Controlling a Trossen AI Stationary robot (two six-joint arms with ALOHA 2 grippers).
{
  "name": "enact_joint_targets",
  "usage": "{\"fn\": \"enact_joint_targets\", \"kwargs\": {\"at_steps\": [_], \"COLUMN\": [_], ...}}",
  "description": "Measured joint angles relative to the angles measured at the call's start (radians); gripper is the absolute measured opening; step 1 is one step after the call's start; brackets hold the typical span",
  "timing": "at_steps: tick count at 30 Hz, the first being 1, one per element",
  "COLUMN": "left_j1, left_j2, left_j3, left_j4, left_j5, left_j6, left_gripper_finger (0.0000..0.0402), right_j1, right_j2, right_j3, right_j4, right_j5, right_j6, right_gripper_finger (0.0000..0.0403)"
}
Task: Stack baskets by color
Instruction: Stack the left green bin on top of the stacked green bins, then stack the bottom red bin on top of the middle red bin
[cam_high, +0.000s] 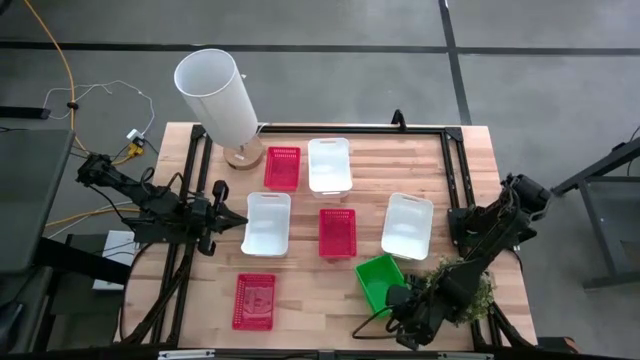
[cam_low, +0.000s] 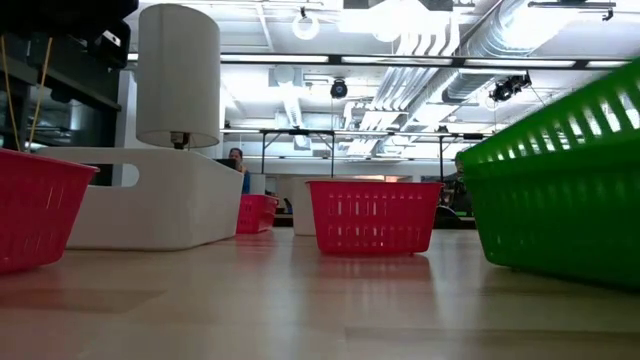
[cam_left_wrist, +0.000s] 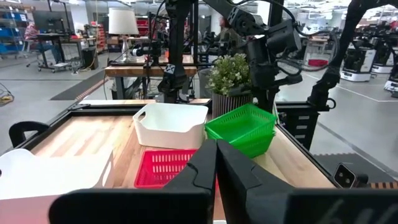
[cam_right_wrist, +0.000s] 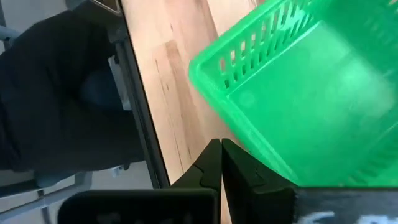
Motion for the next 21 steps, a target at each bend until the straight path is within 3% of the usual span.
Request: {"fn": "enact_joint_targets", "kwargs": {"at_steps": [5,9,12,15,21], "left_j1": [0.000,0.000,0.000,0.000,0.000], "left_j2": [0.000,0.000,0.000,0.000,0.000], "left_j3": [0.000,0.000,0.000,0.000,0.000], "left_j4": [-0.001,-0.001,0.000,0.000,0.002], "left_j5": [0.000,0.000,0.000,0.000,0.000], "left_j6": [-0.006,-0.007,-0.007,-0.007,-0.007], "left_gripper_finger": [0.0000,0.0000,0.0000,0.0000,0.0000], "right_j1": [-0.010,0.011,0.024,0.022,-0.049], "right_j2": [0.007,0.007,0.007,0.006,0.006], "right_j3": [0.003,0.060,0.097,0.112,0.112], "right_j4": [0.045,0.051,0.018,0.020,-0.054], "right_j5": [-0.100,-0.077,0.018,0.188,0.424], "right_j6": [-0.013,-0.062,-0.135,-0.249,-0.349], "right_gripper_finger": [0.0000,0.0000,0.0000,0.0000,0.0000]}}
